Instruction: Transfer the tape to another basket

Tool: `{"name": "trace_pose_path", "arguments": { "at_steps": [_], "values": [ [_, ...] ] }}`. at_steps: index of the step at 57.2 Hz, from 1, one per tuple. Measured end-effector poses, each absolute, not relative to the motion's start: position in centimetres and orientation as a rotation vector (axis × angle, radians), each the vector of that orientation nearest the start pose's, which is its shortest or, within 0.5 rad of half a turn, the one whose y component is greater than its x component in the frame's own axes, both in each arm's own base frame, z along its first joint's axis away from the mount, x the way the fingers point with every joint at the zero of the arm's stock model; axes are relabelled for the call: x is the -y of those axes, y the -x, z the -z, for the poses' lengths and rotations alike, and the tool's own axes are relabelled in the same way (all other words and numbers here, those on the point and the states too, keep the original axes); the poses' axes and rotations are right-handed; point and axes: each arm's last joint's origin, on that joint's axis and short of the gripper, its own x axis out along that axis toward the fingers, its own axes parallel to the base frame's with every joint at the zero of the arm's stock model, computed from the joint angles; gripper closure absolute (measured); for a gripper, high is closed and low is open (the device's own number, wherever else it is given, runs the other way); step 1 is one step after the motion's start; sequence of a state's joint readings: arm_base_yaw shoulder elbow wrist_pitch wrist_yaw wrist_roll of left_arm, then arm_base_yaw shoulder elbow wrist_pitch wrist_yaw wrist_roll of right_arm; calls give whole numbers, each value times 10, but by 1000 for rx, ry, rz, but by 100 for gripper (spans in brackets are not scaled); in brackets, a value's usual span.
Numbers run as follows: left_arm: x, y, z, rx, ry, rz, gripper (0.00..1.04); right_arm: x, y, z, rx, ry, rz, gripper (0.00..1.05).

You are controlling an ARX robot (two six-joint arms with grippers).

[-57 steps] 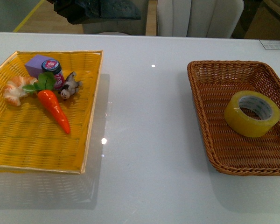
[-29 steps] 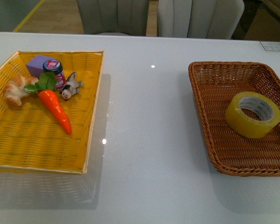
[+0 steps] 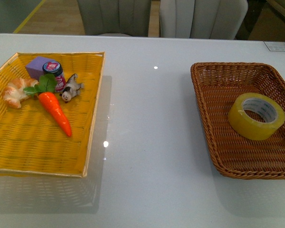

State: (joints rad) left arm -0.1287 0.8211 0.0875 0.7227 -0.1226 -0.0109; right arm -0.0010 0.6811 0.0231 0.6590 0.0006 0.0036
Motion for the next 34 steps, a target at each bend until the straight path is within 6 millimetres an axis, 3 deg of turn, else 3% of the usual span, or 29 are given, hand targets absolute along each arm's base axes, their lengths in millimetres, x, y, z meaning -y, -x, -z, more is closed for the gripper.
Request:
{"name": "trace_pose_path", "arguments": {
  "at_steps": [13, 34],
  "values": [
    [4, -143, -163, -13, 9, 19, 103, 0, -132, -172, 14, -3, 1, 103],
    [1, -128, -170, 12, 8, 4, 103, 0, -119, -174, 23, -3, 1, 103]
  ]
}}
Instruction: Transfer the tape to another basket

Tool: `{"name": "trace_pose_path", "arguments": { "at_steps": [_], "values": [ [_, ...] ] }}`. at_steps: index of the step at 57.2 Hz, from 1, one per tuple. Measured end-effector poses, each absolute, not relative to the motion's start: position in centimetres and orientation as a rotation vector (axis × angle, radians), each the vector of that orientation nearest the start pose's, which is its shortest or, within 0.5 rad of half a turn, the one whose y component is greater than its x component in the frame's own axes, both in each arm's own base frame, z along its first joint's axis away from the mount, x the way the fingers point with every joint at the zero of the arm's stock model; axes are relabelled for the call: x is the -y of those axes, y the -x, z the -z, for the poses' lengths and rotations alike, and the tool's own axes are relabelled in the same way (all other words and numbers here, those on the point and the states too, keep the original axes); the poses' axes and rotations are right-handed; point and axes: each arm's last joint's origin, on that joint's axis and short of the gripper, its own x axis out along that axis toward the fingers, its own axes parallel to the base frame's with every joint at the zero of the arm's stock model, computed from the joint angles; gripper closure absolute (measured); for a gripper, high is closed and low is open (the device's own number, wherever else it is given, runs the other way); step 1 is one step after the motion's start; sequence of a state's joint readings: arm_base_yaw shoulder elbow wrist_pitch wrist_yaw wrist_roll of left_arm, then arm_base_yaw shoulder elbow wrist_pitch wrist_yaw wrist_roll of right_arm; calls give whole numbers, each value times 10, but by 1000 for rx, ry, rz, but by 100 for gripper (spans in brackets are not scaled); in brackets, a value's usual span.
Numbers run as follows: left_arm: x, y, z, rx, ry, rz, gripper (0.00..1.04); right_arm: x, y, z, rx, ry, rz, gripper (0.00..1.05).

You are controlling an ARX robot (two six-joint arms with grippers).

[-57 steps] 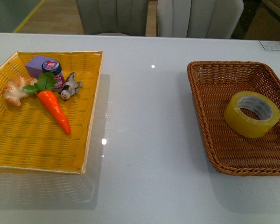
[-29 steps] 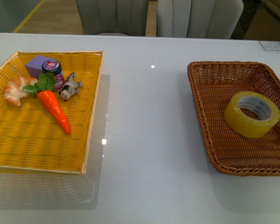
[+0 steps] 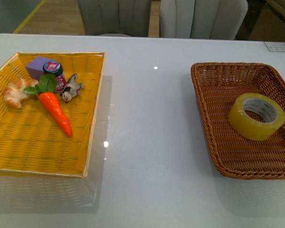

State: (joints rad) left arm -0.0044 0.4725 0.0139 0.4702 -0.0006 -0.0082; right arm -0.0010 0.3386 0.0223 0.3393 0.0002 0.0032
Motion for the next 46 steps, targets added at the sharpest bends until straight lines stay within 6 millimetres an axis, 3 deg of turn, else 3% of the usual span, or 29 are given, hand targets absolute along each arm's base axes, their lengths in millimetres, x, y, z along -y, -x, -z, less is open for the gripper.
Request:
{"name": "trace_pose_path", "arguments": {
  "at_steps": [46],
  "values": [
    [0, -108, -171, 13, 8, 4, 103, 0, -97, -171, 17, -3, 1, 103]
  ]
}}
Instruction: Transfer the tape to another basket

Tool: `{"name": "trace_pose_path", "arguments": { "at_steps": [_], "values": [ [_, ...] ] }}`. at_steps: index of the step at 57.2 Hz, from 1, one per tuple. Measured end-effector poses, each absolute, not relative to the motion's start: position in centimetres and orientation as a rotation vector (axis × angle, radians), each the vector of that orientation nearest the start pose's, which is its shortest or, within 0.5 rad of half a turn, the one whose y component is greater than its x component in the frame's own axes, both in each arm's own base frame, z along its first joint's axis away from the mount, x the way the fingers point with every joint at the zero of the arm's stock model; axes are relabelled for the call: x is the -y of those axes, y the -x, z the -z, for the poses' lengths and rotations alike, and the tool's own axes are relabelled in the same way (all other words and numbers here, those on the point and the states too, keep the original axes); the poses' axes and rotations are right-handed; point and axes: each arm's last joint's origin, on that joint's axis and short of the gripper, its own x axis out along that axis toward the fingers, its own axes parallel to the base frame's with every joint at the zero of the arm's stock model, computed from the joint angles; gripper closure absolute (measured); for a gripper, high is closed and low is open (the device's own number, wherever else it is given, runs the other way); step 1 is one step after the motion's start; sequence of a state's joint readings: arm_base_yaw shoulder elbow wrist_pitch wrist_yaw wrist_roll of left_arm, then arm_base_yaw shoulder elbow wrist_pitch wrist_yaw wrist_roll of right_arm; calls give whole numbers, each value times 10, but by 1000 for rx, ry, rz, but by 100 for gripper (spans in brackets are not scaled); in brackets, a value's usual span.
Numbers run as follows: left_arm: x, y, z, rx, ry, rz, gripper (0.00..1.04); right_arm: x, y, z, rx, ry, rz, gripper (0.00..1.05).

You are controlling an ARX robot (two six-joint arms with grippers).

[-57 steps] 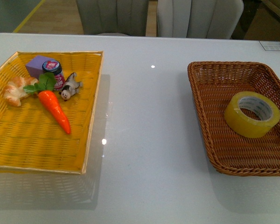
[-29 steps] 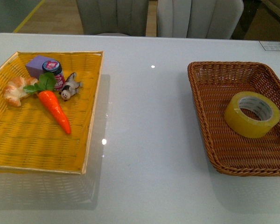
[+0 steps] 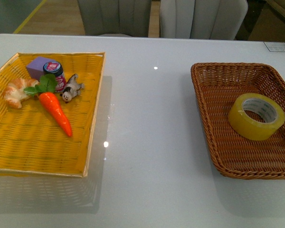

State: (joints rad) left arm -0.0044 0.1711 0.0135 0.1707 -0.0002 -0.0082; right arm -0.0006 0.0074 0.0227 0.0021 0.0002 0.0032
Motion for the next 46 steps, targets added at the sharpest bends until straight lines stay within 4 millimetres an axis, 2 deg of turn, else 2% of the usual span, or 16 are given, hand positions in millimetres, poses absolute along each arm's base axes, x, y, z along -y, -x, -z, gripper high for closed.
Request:
{"name": "trace_pose_path", "arguments": {
  "at_steps": [8, 27, 33, 38, 46],
  "values": [
    [0, -98, -167, 2, 8, 4, 103, 0, -97, -171, 18, -3, 1, 103],
    [0, -98, -167, -2, 9, 4, 102, 0, -97, -171, 19, -3, 1, 102],
    [0, -98, -167, -2, 8, 4, 79, 0, -97, -171, 19, -3, 1, 77],
    [0, -98, -167, -2, 8, 4, 63, 0, -97, -171, 19, -3, 1, 64],
    [0, -98, -167, -2, 8, 4, 38, 0, -97, -171, 19, -3, 1, 37]
  ]
}}
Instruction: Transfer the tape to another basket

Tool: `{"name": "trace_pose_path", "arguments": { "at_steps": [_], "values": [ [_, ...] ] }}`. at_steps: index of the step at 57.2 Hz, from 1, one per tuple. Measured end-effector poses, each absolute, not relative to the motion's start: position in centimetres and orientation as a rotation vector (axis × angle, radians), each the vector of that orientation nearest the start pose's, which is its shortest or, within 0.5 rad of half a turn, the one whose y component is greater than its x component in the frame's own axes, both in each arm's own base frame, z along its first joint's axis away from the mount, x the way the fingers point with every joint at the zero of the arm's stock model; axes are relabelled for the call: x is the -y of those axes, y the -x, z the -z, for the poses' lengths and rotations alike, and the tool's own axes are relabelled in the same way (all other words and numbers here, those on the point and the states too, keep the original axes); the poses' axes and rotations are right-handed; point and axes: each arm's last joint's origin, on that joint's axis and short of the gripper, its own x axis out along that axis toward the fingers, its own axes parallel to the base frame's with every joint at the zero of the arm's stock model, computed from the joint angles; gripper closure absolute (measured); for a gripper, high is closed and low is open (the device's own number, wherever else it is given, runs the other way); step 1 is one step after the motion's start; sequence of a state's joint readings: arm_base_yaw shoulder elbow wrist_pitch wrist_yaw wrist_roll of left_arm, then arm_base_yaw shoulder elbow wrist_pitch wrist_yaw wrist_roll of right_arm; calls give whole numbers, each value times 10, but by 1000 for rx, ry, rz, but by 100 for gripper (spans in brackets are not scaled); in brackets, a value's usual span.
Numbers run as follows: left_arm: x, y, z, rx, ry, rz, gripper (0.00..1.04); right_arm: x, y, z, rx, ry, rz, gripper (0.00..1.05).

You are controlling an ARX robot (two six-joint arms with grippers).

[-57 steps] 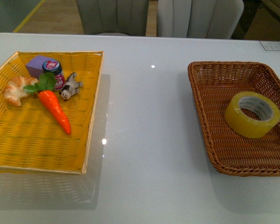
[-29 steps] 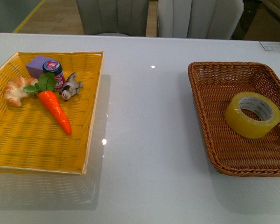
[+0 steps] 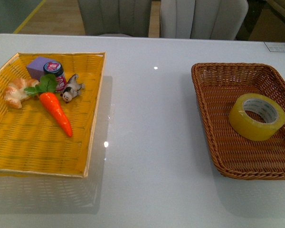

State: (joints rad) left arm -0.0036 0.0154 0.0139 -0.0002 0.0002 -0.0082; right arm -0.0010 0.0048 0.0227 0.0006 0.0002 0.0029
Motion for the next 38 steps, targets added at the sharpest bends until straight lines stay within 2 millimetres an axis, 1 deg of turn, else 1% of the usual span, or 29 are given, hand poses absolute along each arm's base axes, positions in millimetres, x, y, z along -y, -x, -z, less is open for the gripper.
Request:
{"name": "trace_pose_path", "arguments": {
  "at_steps": [2, 4, 5, 8, 10, 14, 38],
  "values": [
    [0, -98, -167, -2, 8, 4, 31, 0, -97, -171, 19, -3, 1, 32],
    [0, -98, -167, -2, 8, 4, 26, 0, -97, -171, 19, -3, 1, 25],
    [0, -98, -167, -2, 8, 4, 22, 0, -97, -171, 19, -3, 1, 24],
    [0, -98, -167, -2, 8, 3, 12, 0, -97, -171, 19, -3, 1, 13],
    [0, -98, -167, -2, 7, 4, 8, 0, -97, -171, 19, -3, 1, 8],
    [0, -98, -167, -2, 7, 3, 10, 0, -97, -171, 19, -3, 1, 9],
    [0, -98, -167, -2, 7, 4, 9, 0, -97, -171, 19, -3, 1, 9]
  ]
}}
